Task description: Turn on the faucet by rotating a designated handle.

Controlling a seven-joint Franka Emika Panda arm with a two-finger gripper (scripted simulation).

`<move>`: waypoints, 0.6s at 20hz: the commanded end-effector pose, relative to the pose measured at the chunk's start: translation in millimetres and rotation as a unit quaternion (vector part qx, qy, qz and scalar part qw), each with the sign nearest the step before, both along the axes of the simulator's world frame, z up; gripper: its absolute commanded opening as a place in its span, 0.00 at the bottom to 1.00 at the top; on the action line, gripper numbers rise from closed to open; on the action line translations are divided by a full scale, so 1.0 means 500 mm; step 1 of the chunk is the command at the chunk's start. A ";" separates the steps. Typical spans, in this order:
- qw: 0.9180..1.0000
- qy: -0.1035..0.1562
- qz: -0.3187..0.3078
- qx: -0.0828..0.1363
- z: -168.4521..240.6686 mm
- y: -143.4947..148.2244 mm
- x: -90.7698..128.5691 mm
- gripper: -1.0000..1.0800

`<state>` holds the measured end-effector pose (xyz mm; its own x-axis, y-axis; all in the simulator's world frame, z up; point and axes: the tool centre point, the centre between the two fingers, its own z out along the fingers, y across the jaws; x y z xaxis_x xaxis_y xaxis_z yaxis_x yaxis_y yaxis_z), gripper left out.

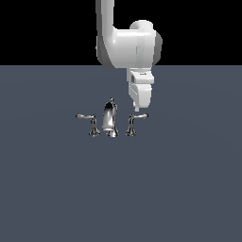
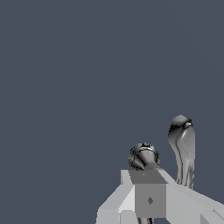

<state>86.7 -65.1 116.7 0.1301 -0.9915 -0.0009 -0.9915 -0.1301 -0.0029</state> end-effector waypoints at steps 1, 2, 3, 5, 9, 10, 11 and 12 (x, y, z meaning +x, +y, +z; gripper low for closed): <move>1.000 0.000 -0.020 -0.001 -0.019 -0.017 0.012 0.00; 1.000 0.001 -0.026 -0.001 -0.025 -0.023 0.016 0.00; 1.000 0.001 -0.031 -0.001 -0.030 -0.028 0.019 0.00; 0.999 0.001 -0.040 -0.001 -0.038 -0.036 0.023 0.00; 0.999 0.001 -0.048 -0.001 -0.046 -0.044 0.028 0.00; 0.999 0.001 -0.049 -0.001 -0.046 -0.045 0.028 0.00; 0.999 0.001 -0.049 -0.001 -0.046 -0.045 0.028 0.00; 0.999 0.001 -0.049 -0.001 -0.046 -0.045 0.028 0.00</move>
